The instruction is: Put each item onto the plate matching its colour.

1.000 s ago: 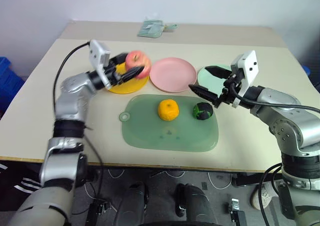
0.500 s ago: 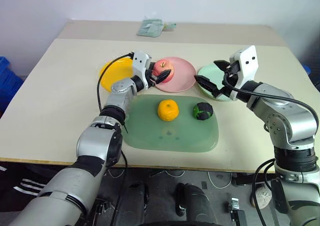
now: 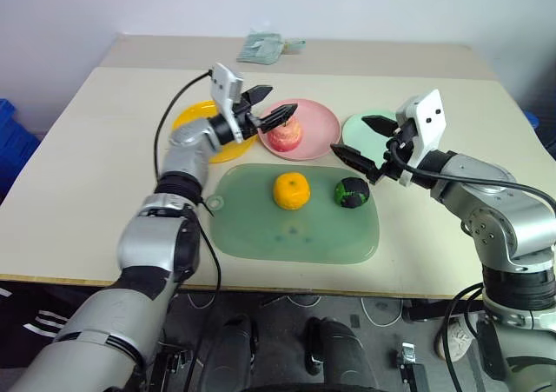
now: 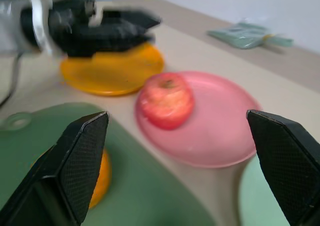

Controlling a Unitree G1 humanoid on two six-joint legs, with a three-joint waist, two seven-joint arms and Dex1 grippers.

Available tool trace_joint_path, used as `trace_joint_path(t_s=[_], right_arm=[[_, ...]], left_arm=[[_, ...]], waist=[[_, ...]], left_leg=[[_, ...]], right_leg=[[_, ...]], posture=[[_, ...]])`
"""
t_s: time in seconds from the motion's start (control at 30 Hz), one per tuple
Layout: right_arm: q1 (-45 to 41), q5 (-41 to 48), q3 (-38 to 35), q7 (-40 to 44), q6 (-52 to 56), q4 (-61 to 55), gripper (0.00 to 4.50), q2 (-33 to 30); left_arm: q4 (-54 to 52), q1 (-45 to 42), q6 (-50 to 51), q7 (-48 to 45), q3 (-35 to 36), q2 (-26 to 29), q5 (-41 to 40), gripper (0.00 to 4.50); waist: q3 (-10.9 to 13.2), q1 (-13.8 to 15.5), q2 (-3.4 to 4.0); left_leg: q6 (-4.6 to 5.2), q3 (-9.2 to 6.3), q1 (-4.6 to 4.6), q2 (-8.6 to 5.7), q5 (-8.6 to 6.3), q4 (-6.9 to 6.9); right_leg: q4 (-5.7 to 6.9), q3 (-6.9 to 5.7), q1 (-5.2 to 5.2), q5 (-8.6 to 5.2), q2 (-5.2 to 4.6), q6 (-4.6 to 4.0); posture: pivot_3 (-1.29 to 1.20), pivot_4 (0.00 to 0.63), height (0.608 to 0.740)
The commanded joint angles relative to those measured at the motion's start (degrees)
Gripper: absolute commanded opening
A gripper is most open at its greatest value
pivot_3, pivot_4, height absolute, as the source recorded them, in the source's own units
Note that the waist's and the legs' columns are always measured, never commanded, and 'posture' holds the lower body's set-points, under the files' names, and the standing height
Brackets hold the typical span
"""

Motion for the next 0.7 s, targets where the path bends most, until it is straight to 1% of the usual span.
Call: trace_joint_path(t_s=[0.03, 0.07, 0.13, 0.2, 0.3, 0.43, 0.57, 0.7], right_arm=[[1.0, 5.2, -2.8, 4.6, 2.0, -3.8, 4.5, -2.7], [1.5, 5.8, -2.8, 6.0, 2.0, -4.3, 4.5, -3.5], [2.7, 5.8, -2.3, 8.5, 1.3, -5.0, 4.5, -5.5], [3.5, 5.4, -1.9, 10.0, 0.6, -5.1, 4.5, -6.9], [4.1, 4.8, -1.5, 11.4, -0.1, -5.0, 4.5, -7.8], [4.6, 4.5, -1.1, 12.0, -0.5, -5.7, 4.5, -8.1], [6.5, 2.6, -0.4, 13.3, -2.3, -7.2, 4.5, -9.8], [7.4, 2.8, -1.1, 13.1, -3.3, -8.1, 4.5, -9.7]], left_arm=[[-15.7, 7.0, 20.7, -19.7, -3.2, 7.0, -8.2, 4.45], [-18.2, 8.9, 22.5, -20.8, -4.5, 8.2, -8.0, 4.45], [-22.2, 12.4, 22.2, -21.4, -6.9, 9.9, -6.2, 4.45], [-23.1, 14.6, 16.4, -20.6, -8.6, 10.1, -3.2, 4.45], [-22.8, 15.7, 12.6, -17.7, -9.6, 8.4, -1.5, 4.45], [-20.1, 17.5, 2.8, -13.6, -10.3, 2.9, 0.6, 4.45], [-16.4, 18.0, -2.8, -12.1, -11.6, 1.0, 3.1, 4.45], [-11.5, 17.4, -5.9, -10.7, -12.2, -0.5, 5.2, 4.45]], waist=[[0.0, -0.9, 0.03], [0.0, -1.0, 0.03], [0.0, -0.8, 0.04], [0.0, -0.3, 0.03], [0.0, -0.1, 0.0], [0.0, -0.2, -0.01], [0.0, -0.5, -0.01], [0.0, -0.4, -0.01]], left_leg=[[0.0, -0.04, 0.05, 0.11, 0.0, -0.03], [0.0, -0.12, 0.08, 0.13, 0.0, -0.05], [0.0, -0.13, 0.09, 0.11, 0.0, -0.02], [0.0, -0.16, 0.08, 0.12, 0.0, 0.05], [0.0, -0.19, 0.04, 0.12, 0.0, 0.15], [0.02, -0.16, 0.03, 0.1, -0.01, 0.14], [0.04, -0.12, 0.03, 0.05, -0.02, 0.1], [0.04, -0.1, 0.1, 0.07, -0.02, 0.1]], right_leg=[[0.02, 0.03, 0.01, 0.0, 0.0, -0.01], [0.04, 0.08, 0.01, 0.0, 0.0, -0.01], [0.05, 0.11, 0.01, 0.0, 0.0, 0.0], [0.03, 0.12, 0.03, -0.01, 0.01, -0.01], [-0.01, 0.13, 0.05, -0.04, 0.0, -0.07], [-0.04, 0.17, 0.05, -0.01, -0.03, -0.01], [-0.01, 0.16, 0.01, 0.0, -0.01, 0.01], [0.04, 0.16, 0.0, 0.01, 0.05, -0.02]], posture=[[0.0, 0.15, 0.74], [0.0, 0.15, 0.74], [0.0, 0.15, 0.74], [0.0, 0.15, 0.74], [0.0, 0.15, 0.74], [0.0, 0.15, 0.74], [0.0, 0.15, 0.74], [0.0, 0.15, 0.74]])
